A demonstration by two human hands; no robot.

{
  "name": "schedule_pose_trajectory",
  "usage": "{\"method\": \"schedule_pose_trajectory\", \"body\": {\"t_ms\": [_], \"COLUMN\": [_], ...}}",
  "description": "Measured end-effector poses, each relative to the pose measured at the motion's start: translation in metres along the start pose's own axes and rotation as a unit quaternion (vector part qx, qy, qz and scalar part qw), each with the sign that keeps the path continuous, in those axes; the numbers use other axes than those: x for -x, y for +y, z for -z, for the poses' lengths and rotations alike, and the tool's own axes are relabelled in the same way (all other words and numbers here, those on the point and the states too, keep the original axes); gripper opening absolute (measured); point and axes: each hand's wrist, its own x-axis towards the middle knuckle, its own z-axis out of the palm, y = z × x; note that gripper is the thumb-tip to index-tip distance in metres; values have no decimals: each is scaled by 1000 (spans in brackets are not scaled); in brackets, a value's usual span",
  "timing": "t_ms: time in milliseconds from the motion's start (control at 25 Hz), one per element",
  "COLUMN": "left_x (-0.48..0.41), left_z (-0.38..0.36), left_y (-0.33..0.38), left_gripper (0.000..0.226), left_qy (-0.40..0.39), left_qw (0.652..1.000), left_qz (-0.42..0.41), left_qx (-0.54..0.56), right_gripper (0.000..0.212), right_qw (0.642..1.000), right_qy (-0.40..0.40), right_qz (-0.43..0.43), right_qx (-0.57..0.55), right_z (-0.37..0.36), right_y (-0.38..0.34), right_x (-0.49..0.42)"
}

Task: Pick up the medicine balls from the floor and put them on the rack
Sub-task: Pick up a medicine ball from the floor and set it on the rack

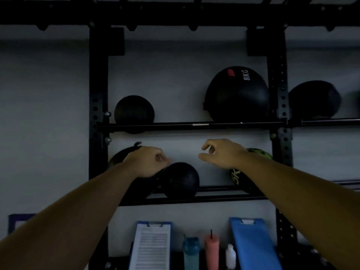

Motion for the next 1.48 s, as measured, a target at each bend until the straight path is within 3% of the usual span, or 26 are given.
{"method": "schedule_pose_trajectory", "body": {"t_ms": [200, 360, 680, 800, 1040, 1240, 1400, 1480], "left_x": [55, 112, 226, 255, 320, 376, 417, 443], "left_z": [-37, -68, -80, -71, -63, -77, -96, -111], "left_y": [67, 95, 79, 93, 169, 232, 306, 355], "left_gripper": [40, 44, 61, 44, 42, 72, 64, 70], "left_qy": [-39, -80, -160, -174, -195, -219, -246, -251], "left_qw": [998, 991, 967, 958, 933, 910, 889, 882], "left_qz": [-50, -109, -195, -222, -287, -337, -374, -385], "left_qx": [26, 24, 45, 59, 91, 102, 97, 104], "right_gripper": [58, 55, 53, 48, 52, 53, 45, 45], "right_qw": [994, 986, 955, 946, 924, 906, 883, 869], "right_qy": [-6, -15, -22, -6, 9, 6, 20, 18], "right_qz": [-97, -168, -290, -317, -369, -408, -454, -479], "right_qx": [-52, -11, 61, 65, 100, 113, 119, 122], "right_z": [2, -22, -50, -34, 7, 29, 57, 76], "right_y": [12, 0, -68, -99, -125, -117, -98, -81], "right_x": [110, 208, 346, 396, 485, 566, 649, 698]}}
